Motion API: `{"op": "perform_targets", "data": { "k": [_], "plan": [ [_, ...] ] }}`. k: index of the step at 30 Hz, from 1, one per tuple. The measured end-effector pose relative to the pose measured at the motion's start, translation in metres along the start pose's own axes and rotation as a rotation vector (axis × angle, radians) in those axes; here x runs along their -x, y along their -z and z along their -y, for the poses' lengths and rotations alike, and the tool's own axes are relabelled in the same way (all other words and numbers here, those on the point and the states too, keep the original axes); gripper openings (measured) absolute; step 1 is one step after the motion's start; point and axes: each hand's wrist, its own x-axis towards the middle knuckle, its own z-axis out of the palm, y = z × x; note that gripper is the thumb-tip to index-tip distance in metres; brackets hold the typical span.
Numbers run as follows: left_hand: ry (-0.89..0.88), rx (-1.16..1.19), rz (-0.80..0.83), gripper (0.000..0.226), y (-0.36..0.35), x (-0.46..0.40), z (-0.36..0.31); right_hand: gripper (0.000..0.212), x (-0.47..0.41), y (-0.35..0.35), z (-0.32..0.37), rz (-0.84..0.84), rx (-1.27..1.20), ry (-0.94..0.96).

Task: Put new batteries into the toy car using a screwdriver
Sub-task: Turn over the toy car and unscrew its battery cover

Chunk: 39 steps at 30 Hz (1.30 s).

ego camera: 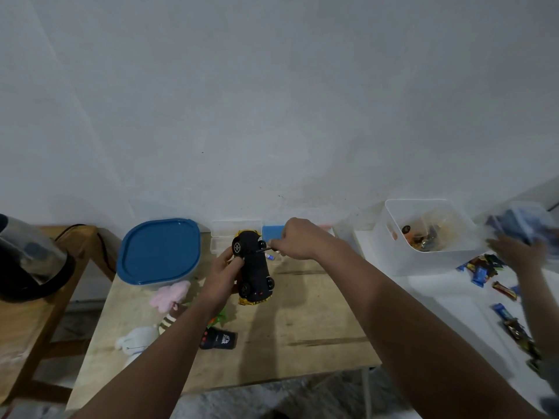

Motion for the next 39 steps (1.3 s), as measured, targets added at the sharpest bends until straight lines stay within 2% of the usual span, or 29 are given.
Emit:
{"op": "perform_targets", "data": {
  "k": [3, 7, 9, 12, 16, 26, 30, 32, 35, 39],
  "plan": [
    [-0.006, 0.024, 0.005, 0.032, -0.001, 0.0, 0.002, 0.047, 0.0, 0.003, 0.002, 0.014, 0.016, 0.002],
    [-0.001, 0.032, 0.024, 0.035, -0.001, -0.001, 0.004, 0.056, 0.0, 0.005, 0.005, 0.001, 0.023, 0.004],
    [0.0, 0.036, 0.027, 0.038, -0.002, 0.0, 0.002, 0.05, -0.003, 0.006, 0.006, 0.019, 0.032, -0.007],
    [0.0, 0.056, 0.01, 0.031, -0.001, 0.0, 0.001, 0.033, -0.004, 0.004, 0.007, 0.032, 0.066, -0.006],
    [0.009, 0.059, 0.016, 0.03, 0.001, 0.0, 0.0, 0.052, -0.004, 0.006, 0.01, 0.027, 0.036, -0.018],
    [0.101, 0.17, 0.037, 0.031, 0.003, -0.001, 0.003, 0.04, -0.008, 0.01, 0.009, 0.053, 0.075, 0.006],
    [0.145, 0.188, 0.041, 0.05, 0.004, -0.003, 0.004, 0.045, -0.009, 0.01, 0.007, 0.047, 0.077, 0.0],
    [0.169, 0.212, 0.029, 0.051, 0.005, -0.004, 0.005, 0.046, -0.01, 0.01, 0.006, 0.044, 0.063, -0.009],
    [0.192, 0.249, 0.026, 0.041, 0.005, -0.006, 0.006, 0.044, -0.011, 0.012, 0.005, 0.036, 0.024, -0.013],
    [0.235, 0.285, 0.011, 0.038, 0.008, -0.01, 0.009, 0.032, -0.011, 0.013, -0.011, -0.029, -0.143, -0.012]
  ]
}}
